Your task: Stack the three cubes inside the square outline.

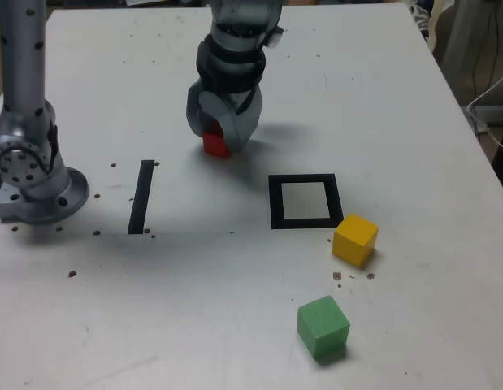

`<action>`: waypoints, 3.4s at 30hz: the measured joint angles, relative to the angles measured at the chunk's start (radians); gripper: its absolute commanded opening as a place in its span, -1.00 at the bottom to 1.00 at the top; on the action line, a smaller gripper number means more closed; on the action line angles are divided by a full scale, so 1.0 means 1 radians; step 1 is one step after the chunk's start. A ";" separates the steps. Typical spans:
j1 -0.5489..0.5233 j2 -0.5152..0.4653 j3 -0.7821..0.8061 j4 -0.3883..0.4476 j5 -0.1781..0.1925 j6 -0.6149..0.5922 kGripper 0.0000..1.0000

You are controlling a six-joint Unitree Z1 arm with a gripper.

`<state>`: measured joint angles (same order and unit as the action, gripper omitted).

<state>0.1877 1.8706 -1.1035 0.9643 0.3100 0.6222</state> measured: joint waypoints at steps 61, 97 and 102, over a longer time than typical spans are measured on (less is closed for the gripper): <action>-0.318 0.269 -0.538 0.354 -0.172 -0.902 -0.84; -0.321 0.295 -0.565 0.394 -0.111 -0.871 0.99; -0.330 0.270 -0.555 0.402 -0.083 -0.871 0.99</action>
<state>-0.1423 2.1402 -1.6581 1.3660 0.2266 -0.2484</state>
